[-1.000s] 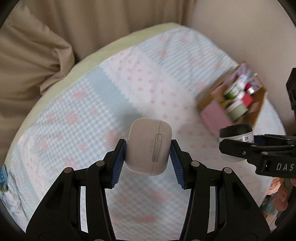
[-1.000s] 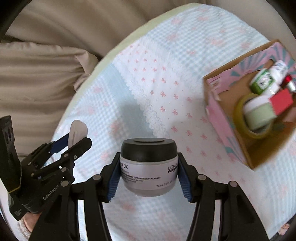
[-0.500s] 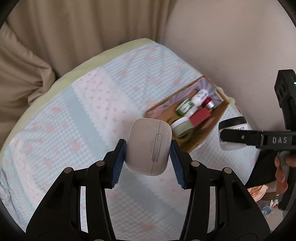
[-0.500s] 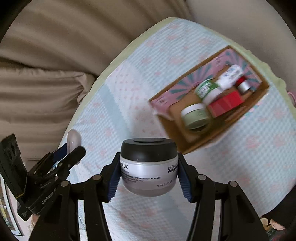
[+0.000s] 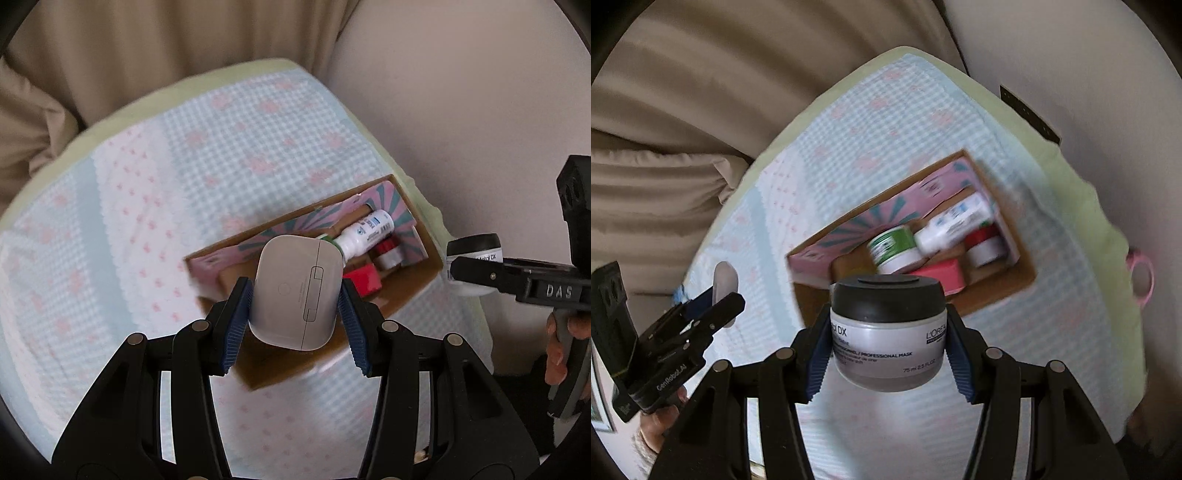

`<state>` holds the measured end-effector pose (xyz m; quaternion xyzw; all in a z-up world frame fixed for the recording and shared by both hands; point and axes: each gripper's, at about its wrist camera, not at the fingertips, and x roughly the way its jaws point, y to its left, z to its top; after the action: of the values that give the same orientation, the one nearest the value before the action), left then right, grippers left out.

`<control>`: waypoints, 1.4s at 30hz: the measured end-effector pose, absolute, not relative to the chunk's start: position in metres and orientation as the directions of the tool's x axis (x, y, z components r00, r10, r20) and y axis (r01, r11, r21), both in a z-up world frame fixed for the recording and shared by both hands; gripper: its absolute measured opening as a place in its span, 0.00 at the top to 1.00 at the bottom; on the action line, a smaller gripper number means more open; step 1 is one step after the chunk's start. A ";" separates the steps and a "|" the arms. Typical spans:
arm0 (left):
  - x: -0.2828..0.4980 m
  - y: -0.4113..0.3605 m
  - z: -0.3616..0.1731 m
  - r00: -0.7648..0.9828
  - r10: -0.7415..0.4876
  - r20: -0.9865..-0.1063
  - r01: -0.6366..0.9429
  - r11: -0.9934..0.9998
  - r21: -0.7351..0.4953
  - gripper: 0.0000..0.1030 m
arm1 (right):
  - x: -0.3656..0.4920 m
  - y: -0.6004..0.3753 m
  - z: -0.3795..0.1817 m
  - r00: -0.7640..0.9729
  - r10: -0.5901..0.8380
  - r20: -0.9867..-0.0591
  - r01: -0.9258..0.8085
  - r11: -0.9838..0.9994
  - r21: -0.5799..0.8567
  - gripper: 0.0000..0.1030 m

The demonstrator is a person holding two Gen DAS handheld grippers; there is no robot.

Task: Organize rigid objects
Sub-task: 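Lower earbud case and L'Oréal jar into the pink box and open both tools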

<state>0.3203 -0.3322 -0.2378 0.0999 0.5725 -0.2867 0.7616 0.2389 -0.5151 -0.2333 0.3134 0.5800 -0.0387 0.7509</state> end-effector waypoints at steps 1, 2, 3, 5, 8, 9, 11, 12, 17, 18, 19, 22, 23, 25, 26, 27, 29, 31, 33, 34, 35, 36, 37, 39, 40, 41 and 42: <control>0.324 -0.337 -0.245 0.173 -0.317 -0.933 0.541 0.822 -0.179 0.57 | 0.243 -0.520 -0.239 0.318 0.307 -0.897 0.408 0.810 0.421 0.49; 0.327 -0.341 -0.253 0.167 -0.308 -0.936 0.531 0.828 -0.178 0.57 | 0.248 -0.526 -0.246 0.309 0.308 -0.900 0.389 0.823 0.415 0.49; 0.331 -0.345 -0.263 0.162 -0.298 -0.941 0.521 0.835 -0.176 0.57 | 0.253 -0.530 -0.253 0.301 0.308 -0.902 0.372 0.833 0.409 0.49; 0.341 -0.353 -0.282 0.146 -0.278 -0.950 0.497 0.851 -0.173 0.57 | 0.264 -0.535 -0.270 0.284 0.309 -0.908 0.333 0.856 0.396 0.49; 0.356 -0.357 -0.306 0.133 -0.246 -0.960 0.463 0.872 -0.160 0.57 | 0.277 -0.537 -0.296 0.277 0.323 -0.905 0.282 0.873 0.398 0.49; 0.360 -0.360 -0.313 0.131 -0.233 -0.964 0.462 0.874 -0.148 0.59 | 0.281 -0.535 -0.305 0.280 0.326 -0.903 0.256 0.881 0.397 0.49; 0.367 -0.365 -0.327 0.128 -0.205 -0.970 0.469 0.874 -0.123 0.65 | 0.285 -0.532 -0.317 0.284 0.323 -0.903 0.220 0.894 0.389 0.49; 0.370 -0.367 -0.331 0.127 -0.196 -0.972 0.472 0.874 -0.115 0.65 | 0.286 -0.530 -0.323 0.286 0.322 -0.903 0.204 0.900 0.385 0.49; 0.384 -0.370 -0.355 0.113 -0.183 -0.977 0.471 0.875 -0.110 0.65 | 0.294 -0.520 -0.350 0.266 0.304 -0.914 0.129 0.929 0.347 0.49; 0.385 -0.370 -0.359 0.106 -0.188 -0.976 0.471 0.874 -0.118 0.65 | 0.294 -0.518 -0.353 0.265 0.302 -0.916 0.119 0.932 0.341 0.49; 0.385 -0.369 -0.359 0.107 -0.194 -0.975 0.473 0.873 -0.122 0.65 | 0.295 -0.517 -0.356 0.262 0.296 -0.919 0.103 0.938 0.331 0.49; 0.382 -0.368 -0.362 0.119 -0.153 -0.981 0.482 0.873 -0.078 0.63 | 0.299 -0.511 -0.361 0.250 0.253 -0.935 0.055 0.960 0.274 0.49; 0.381 -0.369 -0.364 0.119 -0.142 -0.983 0.487 0.871 -0.067 0.61 | 0.299 -0.510 -0.363 0.241 0.230 -0.943 0.046 0.968 0.247 0.44; 0.377 -0.367 -0.366 0.117 -0.128 -0.985 0.495 0.867 -0.054 0.00 | 0.298 -0.511 -0.363 0.260 0.205 -0.944 0.030 0.975 0.220 0.02; 0.375 -0.366 -0.367 0.117 -0.133 -0.984 0.495 0.867 -0.058 0.02 | 0.296 -0.511 -0.361 0.279 0.205 -0.938 0.023 0.975 0.220 0.00; 0.375 -0.364 -0.367 0.122 -0.146 -0.982 0.490 0.869 -0.068 0.00 | 0.294 -0.512 -0.359 0.299 0.215 -0.930 0.010 0.973 0.229 0.00; 0.374 -0.359 -0.368 0.106 -0.162 -0.981 0.470 0.878 -0.094 0.00 | 0.291 -0.513 -0.357 0.309 0.211 -0.927 0.015 0.974 0.226 0.00; 0.373 -0.357 -0.369 0.097 -0.171 -0.980 0.449 0.887 -0.111 0.00 | 0.288 -0.514 -0.360 0.304 0.213 -0.929 0.025 0.973 0.231 0.00; 0.370 -0.355 -0.366 0.099 -0.173 -0.980 0.441 0.890 -0.113 0.00 | 0.285 -0.515 -0.361 0.298 0.213 -0.930 0.032 0.972 0.232 0.00; 0.369 -0.354 -0.364 0.102 -0.173 -0.980 0.441 0.891 -0.112 0.00 | 0.283 -0.515 -0.360 0.297 0.207 -0.932 0.035 0.973 0.227 0.00; 0.367 -0.354 -0.361 0.106 -0.171 -0.980 0.441 0.891 -0.108 0.00 | 0.282 -0.514 -0.358 0.296 0.196 -0.935 0.038 0.976 0.216 0.00; 0.364 -0.353 -0.357 0.111 -0.168 -0.979 0.442 0.891 -0.103 0.00 | 0.283 -0.513 -0.355 0.296 0.189 -0.936 0.039 0.977 0.210 0.00; 0.363 -0.352 -0.354 0.118 -0.164 -0.979 0.442 0.892 -0.097 0.00 | 0.282 -0.513 -0.352 0.298 0.186 -0.936 0.040 0.978 0.207 0.00; 0.361 -0.349 -0.346 0.126 -0.167 -0.978 0.438 0.894 -0.096 0.00 | 0.282 -0.512 -0.344 0.305 0.170 -0.937 0.039 0.981 0.191 0.00; 0.359 -0.347 -0.340 0.132 -0.171 -0.976 0.435 0.895 -0.098 0.00 | 0.281 -0.511 -0.340 0.307 0.160 -0.938 0.037 0.983 0.180 0.00; 0.357 -0.345 -0.334 0.140 -0.174 -0.975 0.433 0.896 -0.098 0.00 | 0.280 -0.510 -0.335 0.312 0.144 -0.939 0.035 0.986 0.163 0.00; 0.355 -0.342 -0.326 0.152 -0.176 -0.973 0.430 0.898 -0.095 0.00 | 0.278 -0.510 -0.330 0.317 0.131 -0.939 0.035 0.988 0.150 0.00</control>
<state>0.3548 -0.3415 -0.3264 0.1029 0.6190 -0.2014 0.7521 0.2784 -0.5099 -0.3299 0.0714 0.5836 0.0297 0.8083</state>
